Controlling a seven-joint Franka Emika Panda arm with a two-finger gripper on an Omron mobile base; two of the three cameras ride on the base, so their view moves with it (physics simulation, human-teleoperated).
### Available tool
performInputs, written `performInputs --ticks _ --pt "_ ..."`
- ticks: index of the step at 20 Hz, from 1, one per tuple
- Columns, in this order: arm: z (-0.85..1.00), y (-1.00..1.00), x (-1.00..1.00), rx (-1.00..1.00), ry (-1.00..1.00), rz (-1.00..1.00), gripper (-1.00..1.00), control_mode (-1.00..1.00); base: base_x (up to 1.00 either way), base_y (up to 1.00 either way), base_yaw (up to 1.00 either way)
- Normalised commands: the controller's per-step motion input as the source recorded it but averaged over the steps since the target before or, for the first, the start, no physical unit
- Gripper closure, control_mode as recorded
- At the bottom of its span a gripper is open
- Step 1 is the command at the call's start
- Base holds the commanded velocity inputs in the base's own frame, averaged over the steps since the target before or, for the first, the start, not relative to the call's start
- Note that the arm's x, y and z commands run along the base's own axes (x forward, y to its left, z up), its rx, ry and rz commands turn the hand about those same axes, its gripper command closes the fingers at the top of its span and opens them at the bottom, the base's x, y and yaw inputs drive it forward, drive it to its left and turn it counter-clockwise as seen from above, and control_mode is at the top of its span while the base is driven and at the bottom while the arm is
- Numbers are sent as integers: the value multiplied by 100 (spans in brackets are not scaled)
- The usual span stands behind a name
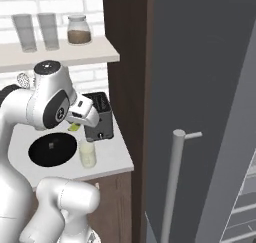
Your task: Grab a lemon wedge from the fridge and one ice cube from the ice bowl, and put them in the glass of lemonade.
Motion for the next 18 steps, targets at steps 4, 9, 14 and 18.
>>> performInputs --ticks 4,9,14,18 --pt "0 0 0 0 0 0 100 100 39 10 0" --pt "0 0 0 0 0 0 100 100 8 3 0" --pt "-22 6 25 0 6 0 100 -100 4 0 0" --pt "-70 12 54 0 16 0 100 -100 0 0 0"
